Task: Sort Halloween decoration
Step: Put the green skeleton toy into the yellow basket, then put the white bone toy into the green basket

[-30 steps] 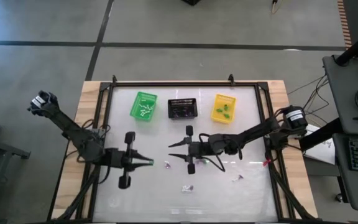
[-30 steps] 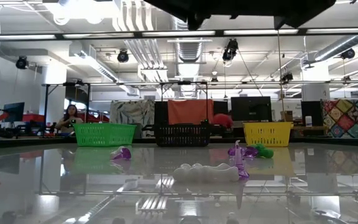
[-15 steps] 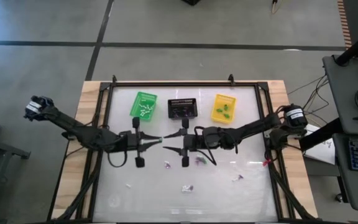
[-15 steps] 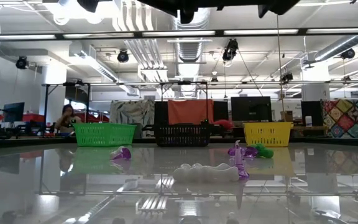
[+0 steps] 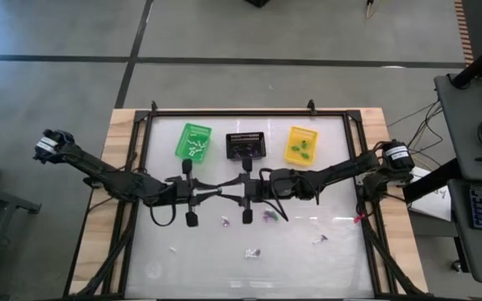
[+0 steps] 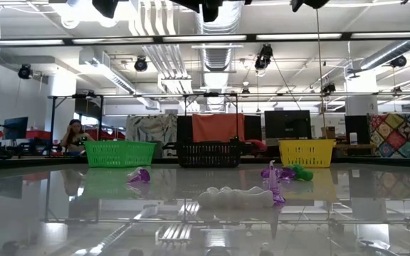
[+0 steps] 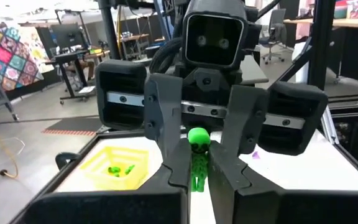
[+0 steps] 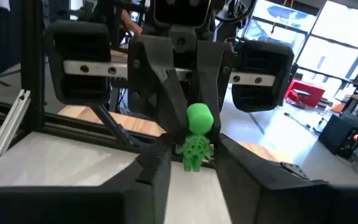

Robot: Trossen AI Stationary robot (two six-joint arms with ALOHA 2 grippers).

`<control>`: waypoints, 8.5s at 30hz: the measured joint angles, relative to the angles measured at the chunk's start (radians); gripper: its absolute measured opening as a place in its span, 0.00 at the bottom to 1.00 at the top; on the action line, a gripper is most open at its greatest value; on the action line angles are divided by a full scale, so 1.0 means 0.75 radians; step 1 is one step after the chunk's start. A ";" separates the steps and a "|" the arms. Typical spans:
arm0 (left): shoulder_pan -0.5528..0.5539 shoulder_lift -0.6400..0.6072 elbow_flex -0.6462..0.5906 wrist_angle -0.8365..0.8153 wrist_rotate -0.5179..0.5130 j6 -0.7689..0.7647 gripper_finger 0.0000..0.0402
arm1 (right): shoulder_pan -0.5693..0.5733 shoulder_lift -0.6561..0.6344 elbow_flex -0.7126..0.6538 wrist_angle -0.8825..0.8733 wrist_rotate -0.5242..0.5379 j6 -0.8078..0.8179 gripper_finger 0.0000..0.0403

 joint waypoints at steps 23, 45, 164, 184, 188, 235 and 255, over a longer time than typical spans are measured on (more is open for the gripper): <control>0.001 -0.060 0.000 -0.027 -0.005 -0.019 0.46 | -0.008 -0.004 -0.001 -0.119 0.070 0.015 0.03; 0.001 -0.179 -0.006 -0.184 -0.257 -0.014 0.48 | -0.798 -0.187 -0.092 -1.773 0.222 1.246 0.03; 0.021 0.554 -0.106 -0.289 0.142 -0.514 0.48 | 0.042 -0.138 0.015 -1.465 0.350 1.193 0.18; 0.001 0.707 -0.117 -0.204 0.205 -0.651 0.48 | 0.045 -0.139 0.015 -1.458 0.350 1.194 0.17; 0.001 0.751 -0.117 -0.177 0.204 -0.691 0.48 | 0.045 -0.139 0.015 -1.456 0.350 1.195 0.18; 0.082 0.683 -0.112 -0.181 0.510 -0.003 0.45 | 0.044 -0.139 0.015 -1.450 0.418 1.192 0.18; 0.113 0.745 -0.130 -0.124 0.485 -0.353 0.41 | 0.044 -0.139 0.013 -1.445 0.420 1.182 0.18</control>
